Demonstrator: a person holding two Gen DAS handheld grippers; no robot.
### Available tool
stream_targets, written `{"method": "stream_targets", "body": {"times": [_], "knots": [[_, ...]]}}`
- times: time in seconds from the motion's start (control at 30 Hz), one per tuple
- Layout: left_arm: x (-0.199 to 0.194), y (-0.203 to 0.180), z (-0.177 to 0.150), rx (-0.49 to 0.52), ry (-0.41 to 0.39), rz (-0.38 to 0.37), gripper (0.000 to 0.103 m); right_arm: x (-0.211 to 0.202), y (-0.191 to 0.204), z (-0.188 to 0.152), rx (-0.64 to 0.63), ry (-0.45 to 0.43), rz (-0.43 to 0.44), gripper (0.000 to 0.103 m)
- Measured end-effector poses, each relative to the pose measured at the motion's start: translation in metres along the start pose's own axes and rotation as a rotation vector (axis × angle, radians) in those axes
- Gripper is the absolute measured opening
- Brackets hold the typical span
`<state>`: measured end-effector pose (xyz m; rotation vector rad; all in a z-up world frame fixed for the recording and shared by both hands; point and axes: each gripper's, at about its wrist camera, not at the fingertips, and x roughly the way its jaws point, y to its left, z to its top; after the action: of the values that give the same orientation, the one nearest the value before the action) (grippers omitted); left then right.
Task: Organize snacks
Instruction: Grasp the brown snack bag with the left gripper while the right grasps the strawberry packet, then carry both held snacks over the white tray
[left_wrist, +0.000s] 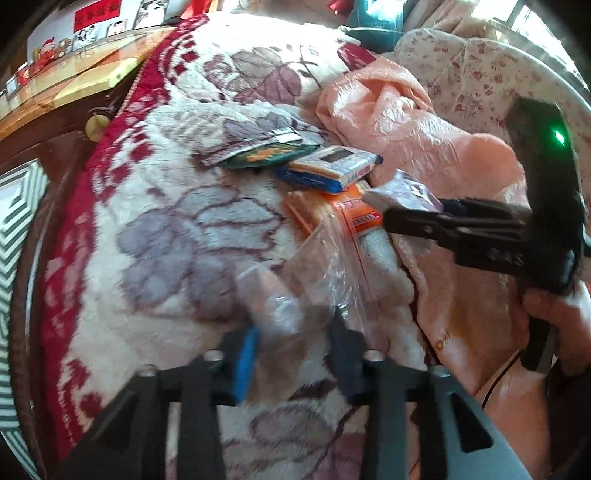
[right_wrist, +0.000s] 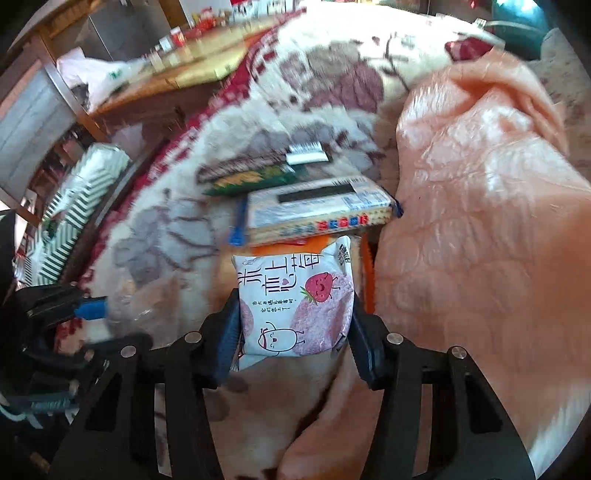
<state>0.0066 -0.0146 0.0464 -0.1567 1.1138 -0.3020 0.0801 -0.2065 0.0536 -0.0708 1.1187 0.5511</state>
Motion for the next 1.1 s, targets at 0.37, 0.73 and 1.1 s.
{"method": "stream_targets", "body": {"times": [0.37,0.73,1.1], "knots": [[0.0,0.016,-0.007,-0.097,0.022,-0.026,0.079,-0.017,0.011,-0.026,0.089,-0.046,0.038,0.052],[0.034,-0.01,0.001,-0.053,0.028,0.09,0.069,-0.015,-0.006,-0.035,0.161,-0.055,0.077,0.053],[-0.023,0.037,-0.014,-0.113,-0.07,0.13,0.041,-0.023,0.039,-0.032,0.061,-0.095,0.126,0.052]]}}
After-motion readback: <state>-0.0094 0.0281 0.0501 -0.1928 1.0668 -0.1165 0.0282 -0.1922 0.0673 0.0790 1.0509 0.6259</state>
